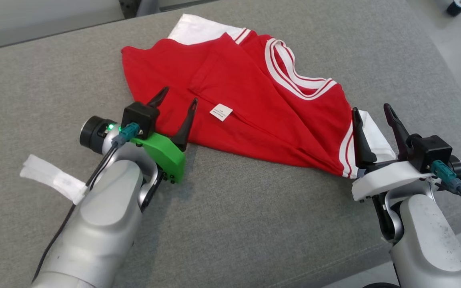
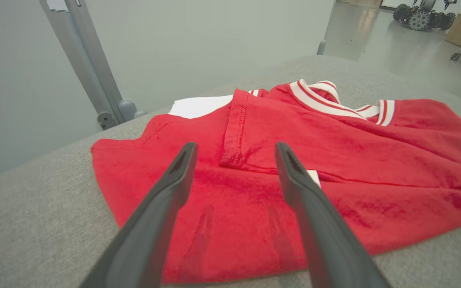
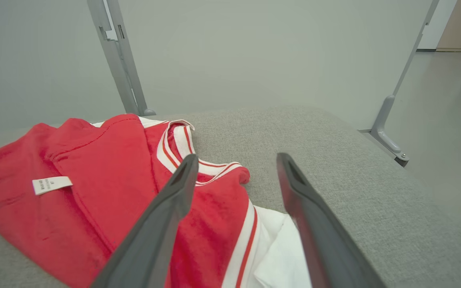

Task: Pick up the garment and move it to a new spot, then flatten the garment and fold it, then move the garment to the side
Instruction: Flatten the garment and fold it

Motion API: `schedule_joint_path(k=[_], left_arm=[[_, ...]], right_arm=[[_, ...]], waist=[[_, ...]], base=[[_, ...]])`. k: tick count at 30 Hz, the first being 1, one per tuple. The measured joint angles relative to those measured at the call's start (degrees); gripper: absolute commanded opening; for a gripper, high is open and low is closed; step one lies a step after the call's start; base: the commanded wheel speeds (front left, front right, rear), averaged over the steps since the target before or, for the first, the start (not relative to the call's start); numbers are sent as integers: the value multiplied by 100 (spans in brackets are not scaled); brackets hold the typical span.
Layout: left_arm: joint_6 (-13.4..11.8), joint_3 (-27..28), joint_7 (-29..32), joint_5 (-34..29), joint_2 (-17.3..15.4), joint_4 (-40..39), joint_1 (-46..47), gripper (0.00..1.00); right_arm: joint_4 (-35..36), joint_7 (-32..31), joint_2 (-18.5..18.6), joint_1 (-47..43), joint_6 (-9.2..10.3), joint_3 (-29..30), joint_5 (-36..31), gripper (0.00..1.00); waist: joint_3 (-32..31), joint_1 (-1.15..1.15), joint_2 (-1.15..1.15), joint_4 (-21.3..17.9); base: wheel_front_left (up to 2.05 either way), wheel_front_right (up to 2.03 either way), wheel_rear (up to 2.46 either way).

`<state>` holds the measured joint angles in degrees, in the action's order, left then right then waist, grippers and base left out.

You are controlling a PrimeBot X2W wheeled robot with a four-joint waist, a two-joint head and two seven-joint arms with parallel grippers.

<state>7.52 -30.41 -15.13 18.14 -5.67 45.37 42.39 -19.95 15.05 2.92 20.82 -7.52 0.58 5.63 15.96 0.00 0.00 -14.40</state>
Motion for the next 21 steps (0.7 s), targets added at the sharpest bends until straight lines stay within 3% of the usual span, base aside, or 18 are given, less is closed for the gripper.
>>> schedule_joint_path(k=[7, 21], left_arm=[[2, -638, 0, 600, -171, 849, 743, 100], [2, -962, 0, 1007, -339, 1077, 1217, 100]], right_arm=[[36, 0, -2, 81, 0, -81, 155, 100], [38, 0, -3, 199, 0, -182, 403, 100]], waist=[[500, 0, 0, -351], [949, 0, 0, -676]], base=[[0, 0, 0], [0, 0, 0]])
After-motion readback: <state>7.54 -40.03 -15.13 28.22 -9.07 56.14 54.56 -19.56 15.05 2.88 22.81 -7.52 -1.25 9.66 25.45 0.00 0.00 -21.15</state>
